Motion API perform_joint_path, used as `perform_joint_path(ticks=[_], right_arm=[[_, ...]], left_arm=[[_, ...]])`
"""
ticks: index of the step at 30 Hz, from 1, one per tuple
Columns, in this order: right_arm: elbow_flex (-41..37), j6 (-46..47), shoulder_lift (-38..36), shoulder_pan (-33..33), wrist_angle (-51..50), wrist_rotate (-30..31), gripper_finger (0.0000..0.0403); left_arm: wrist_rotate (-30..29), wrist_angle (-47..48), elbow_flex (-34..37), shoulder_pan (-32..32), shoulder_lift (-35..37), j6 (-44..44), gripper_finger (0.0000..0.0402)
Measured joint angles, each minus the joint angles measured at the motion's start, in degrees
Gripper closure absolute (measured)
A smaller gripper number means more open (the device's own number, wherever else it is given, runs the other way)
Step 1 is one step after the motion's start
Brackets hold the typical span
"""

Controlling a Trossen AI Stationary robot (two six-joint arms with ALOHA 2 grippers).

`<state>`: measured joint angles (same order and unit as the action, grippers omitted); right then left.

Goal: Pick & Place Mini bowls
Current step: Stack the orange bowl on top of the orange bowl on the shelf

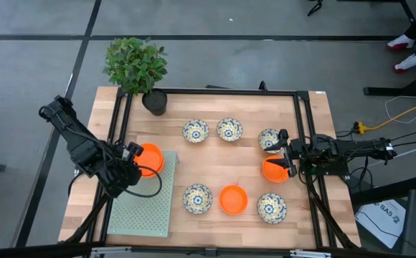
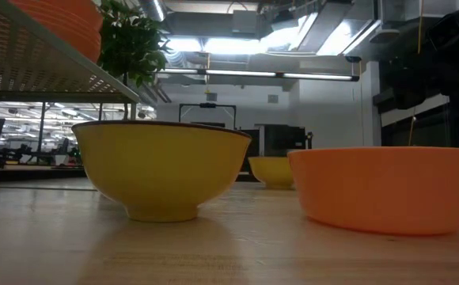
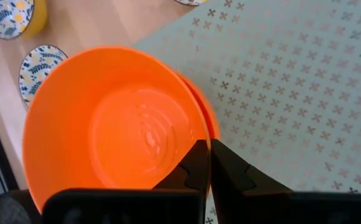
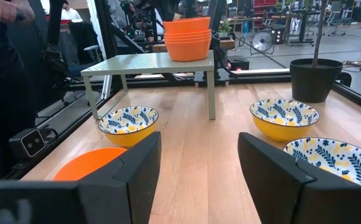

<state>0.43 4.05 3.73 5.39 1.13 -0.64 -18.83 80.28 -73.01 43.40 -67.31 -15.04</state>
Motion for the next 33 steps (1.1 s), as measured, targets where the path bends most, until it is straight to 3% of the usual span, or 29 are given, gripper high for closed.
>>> perform_joint_path(ticks=[12, 23, 33], right_arm=[[0.0, -0.01, 0.0, 0.0, -0.01, 0.0, 0.019], [0.0, 0.0, 0.0, 0.0, 0.01, 0.0, 0.019], [0.0, -0.01, 0.0, -0.01, -0.01, 0.0, 0.019]], left_arm=[[0.83, -2.07, 1.5, -0.11, 0.02, -0.71, 0.0386], [1.14, -2.47, 1.33, -0.93, 0.5, -0.68, 0.0307], [5.36, -2.64, -7.46, -6.08, 0.61, 5.87, 0.0285]])
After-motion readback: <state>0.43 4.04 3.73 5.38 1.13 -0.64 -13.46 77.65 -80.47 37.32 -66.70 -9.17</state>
